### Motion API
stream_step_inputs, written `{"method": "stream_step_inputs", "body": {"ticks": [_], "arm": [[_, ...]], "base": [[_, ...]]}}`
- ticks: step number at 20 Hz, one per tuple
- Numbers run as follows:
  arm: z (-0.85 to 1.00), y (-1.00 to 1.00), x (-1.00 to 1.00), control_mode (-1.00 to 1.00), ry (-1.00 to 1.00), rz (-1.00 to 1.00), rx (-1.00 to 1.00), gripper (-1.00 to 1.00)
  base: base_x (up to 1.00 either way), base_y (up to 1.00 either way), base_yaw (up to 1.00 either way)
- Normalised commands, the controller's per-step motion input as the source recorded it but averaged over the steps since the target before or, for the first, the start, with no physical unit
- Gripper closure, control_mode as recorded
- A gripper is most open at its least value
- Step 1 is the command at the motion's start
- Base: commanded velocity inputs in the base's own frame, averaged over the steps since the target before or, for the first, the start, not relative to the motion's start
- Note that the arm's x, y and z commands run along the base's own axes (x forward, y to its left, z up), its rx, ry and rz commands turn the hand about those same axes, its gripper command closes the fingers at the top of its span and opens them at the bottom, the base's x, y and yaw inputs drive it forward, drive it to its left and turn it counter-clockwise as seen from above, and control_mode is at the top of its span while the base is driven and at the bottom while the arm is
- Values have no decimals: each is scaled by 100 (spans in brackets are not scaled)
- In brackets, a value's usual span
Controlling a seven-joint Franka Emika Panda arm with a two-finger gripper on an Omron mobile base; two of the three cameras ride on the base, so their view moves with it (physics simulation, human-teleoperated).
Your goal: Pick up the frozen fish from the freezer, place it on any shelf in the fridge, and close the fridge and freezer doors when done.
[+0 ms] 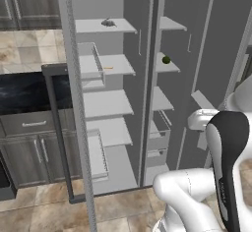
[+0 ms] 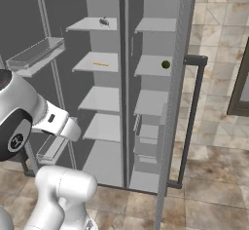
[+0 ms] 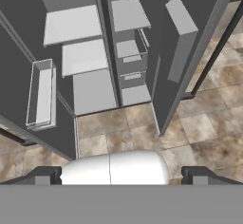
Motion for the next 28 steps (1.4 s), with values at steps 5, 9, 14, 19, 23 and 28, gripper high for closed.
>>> {"method": "stream_step_inputs", "body": {"ticks": [5,9,14,19,23,28], "arm": [[0,0,0,-100,0,0,0,-100],[0,6,-26,-100,-1,4,0,-100],[4,82,-69,-100,-18,9,1,-100],[12,100,-40,-100,-32,1,-1,-100],[11,100,-2,-100,-34,0,-5,-100],[2,100,5,-100,-33,-2,-1,-100]], "base": [[0,0,0],[0,0,0],[0,0,0],[0,0,0],[0,0,0],[0,0,0]]}}
